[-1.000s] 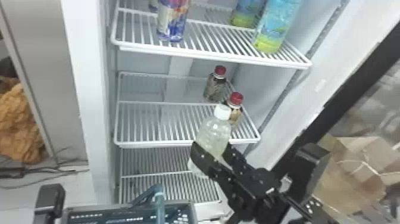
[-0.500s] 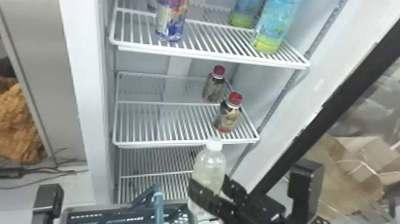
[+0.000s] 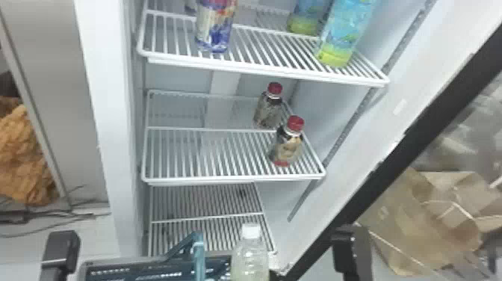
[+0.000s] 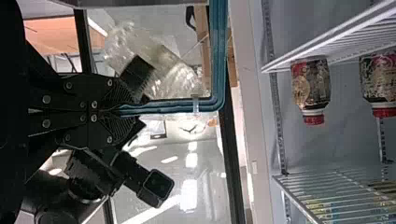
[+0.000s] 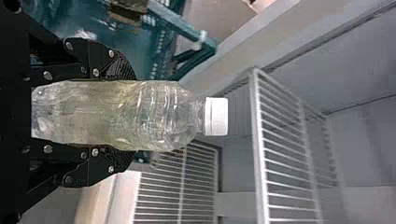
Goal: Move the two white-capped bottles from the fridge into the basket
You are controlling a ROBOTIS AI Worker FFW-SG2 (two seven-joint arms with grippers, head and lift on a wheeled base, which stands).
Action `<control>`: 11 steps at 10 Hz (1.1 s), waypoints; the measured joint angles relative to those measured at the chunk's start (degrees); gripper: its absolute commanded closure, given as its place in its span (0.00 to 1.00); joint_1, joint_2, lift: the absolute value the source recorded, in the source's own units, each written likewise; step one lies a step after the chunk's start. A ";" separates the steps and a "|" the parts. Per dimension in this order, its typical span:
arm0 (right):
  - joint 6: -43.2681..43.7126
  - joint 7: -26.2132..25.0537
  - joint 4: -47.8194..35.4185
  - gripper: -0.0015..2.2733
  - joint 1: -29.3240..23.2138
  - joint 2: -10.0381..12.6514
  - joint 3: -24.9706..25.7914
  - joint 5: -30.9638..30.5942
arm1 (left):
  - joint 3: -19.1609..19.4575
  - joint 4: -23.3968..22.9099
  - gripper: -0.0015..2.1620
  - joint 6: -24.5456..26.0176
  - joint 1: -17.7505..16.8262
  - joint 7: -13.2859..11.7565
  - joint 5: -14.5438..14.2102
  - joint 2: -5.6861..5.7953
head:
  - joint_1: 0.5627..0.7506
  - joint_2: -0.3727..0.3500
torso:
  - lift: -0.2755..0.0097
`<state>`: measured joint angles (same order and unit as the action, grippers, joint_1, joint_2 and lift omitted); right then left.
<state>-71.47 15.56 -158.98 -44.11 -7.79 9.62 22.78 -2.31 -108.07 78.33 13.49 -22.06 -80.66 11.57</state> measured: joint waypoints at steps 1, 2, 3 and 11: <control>-1.68 0.07 1.28 0.33 1.10 -0.19 -0.69 0.62 | -0.05 0.00 0.53 0.00 -0.08 0.01 0.00 0.02 | 0.70 0.03 | 0.05; -3.18 0.23 2.78 0.33 2.19 -0.37 -1.31 1.46 | -0.12 0.00 0.53 0.00 -0.13 0.01 0.00 0.02 | 0.70 0.03 | 0.05; -4.64 0.42 4.05 0.33 3.36 -0.44 -1.59 1.90 | -0.10 0.00 0.53 0.00 -0.13 0.01 0.00 0.03 | 0.70 0.03 | 0.05; -8.81 0.39 4.86 0.22 5.58 -0.43 -2.09 0.58 | 0.08 0.00 0.53 0.00 0.00 0.00 -0.04 0.01 | 0.70 0.03 | 0.05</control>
<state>-80.28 15.95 -154.12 -38.53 -8.22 7.53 23.36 -2.23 -108.07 78.32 13.49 -22.06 -80.70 11.59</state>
